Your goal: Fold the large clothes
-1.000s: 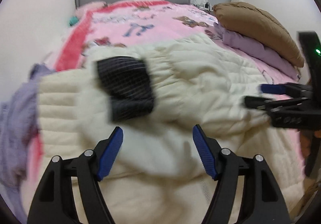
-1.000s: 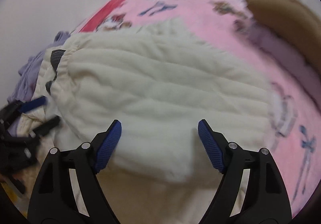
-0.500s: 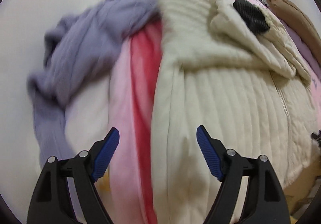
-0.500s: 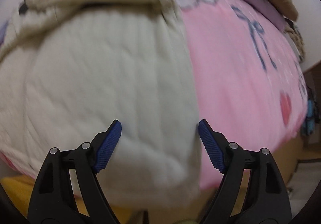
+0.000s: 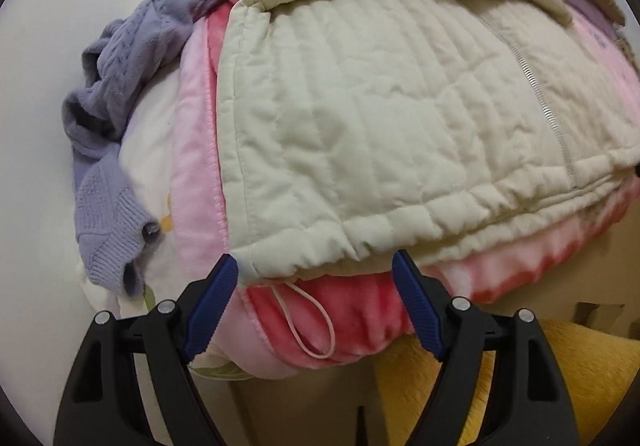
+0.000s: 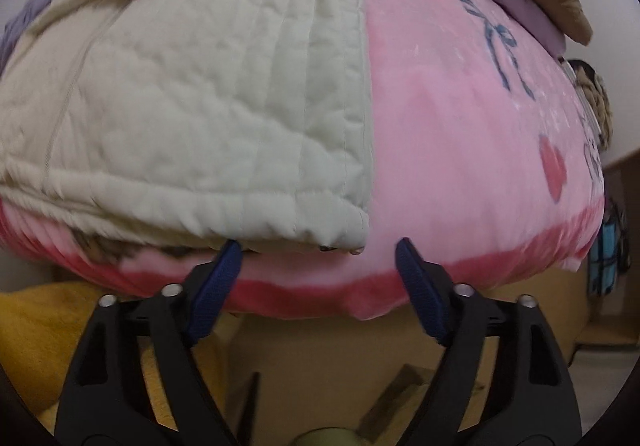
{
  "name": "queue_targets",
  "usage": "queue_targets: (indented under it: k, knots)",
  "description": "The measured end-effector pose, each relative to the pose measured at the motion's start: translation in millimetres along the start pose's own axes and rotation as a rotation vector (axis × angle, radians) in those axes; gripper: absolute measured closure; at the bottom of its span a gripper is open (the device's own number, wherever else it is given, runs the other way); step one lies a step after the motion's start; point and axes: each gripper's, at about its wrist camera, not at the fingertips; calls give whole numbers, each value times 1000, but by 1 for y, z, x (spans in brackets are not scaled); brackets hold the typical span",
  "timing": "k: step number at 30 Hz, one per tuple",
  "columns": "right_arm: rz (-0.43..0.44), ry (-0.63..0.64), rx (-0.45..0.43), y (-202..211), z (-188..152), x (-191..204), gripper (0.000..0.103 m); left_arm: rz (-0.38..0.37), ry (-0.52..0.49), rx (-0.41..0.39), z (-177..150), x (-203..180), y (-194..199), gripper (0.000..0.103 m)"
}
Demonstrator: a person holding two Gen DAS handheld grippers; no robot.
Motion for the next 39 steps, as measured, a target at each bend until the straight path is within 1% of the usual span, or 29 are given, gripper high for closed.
queue_targets:
  k: [3,4,5,6,8,10,11,12,13,14,15,16,18,19,20,21,22,24,26,28,31,33,34,35,36,37,38,39]
  knots:
    - [34,29,-17,-6,3,0,56,25,72,-5,2,0,-2,25]
    - [38,22,-20,-6,5,-5,62,35,84,-8,2,-1,-2,25]
    - [61,-2,-25,-3,7,-10,67,45,89,-14,2,-2,-2,24]
    - [100,-42,-43,2,9,-19,67,60,88,-19,1,-3,-3,24]
    - [157,-88,-84,15,9,-29,66,62,96,-18,0,-5,-2,24]
    - [146,-60,-110,23,11,-28,66,59,112,-24,0,-5,0,24]
    - [146,-52,-118,24,14,-26,70,57,125,-26,0,-4,0,24]
    - [128,-54,-123,25,16,-24,74,60,129,-27,-1,-4,-2,24]
    - [96,-57,-113,22,19,-24,80,63,129,-23,-1,-4,-3,24]
    - [62,-76,-78,16,20,-26,82,66,128,-20,-2,-5,-4,24]
    - [53,-99,-43,5,22,-33,83,68,128,-19,-2,-5,-5,24]
    - [54,-132,-6,-5,20,-38,83,69,130,-13,-2,-5,-6,24]
    - [65,-160,4,-16,17,-42,83,73,145,8,-4,-4,-10,24]
    - [51,-146,3,-17,17,-39,83,89,163,30,-6,0,-13,24]
    - [25,-110,4,-18,18,-34,83,123,179,41,-9,6,-15,24]
    - [13,-94,5,-17,19,-31,83,139,193,45,-11,12,-15,24]
    - [7,-82,2,-13,19,-29,83,143,213,42,-14,19,-13,24]
    - [24,-72,-40,1,17,-28,79,124,229,1,-21,32,-3,24]
    - [29,-34,-90,15,13,-23,74,102,199,-33,-25,38,2,24]
    - [5,27,-92,22,8,-16,71,73,138,-52,-29,33,5,24]
    - [-36,80,-85,21,3,-9,71,80,43,-78,-27,25,-4,24]
    - [-28,67,-77,18,5,-7,71,75,-14,-97,-22,19,-12,28]
    - [-28,64,-75,16,9,-9,71,65,-42,-106,-20,16,-14,34]
    - [-23,60,-74,14,13,-9,73,55,-68,-114,-17,14,-15,47]
    - [-18,59,-72,12,17,-9,76,44,-100,-117,-14,10,-16,54]
    - [-12,55,-66,12,20,-9,81,41,-130,-108,-10,7,-17,64]
    - [-16,47,-69,14,22,-8,82,54,-140,-108,-7,6,-17,74]
    - [-24,29,-97,22,24,-10,82,80,-131,-121,-5,9,-13,76]
Point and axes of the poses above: each gripper's, at about its wrist camera, not at the fingertips, and y roughly against the way its jaws point, x to its left, z to its top
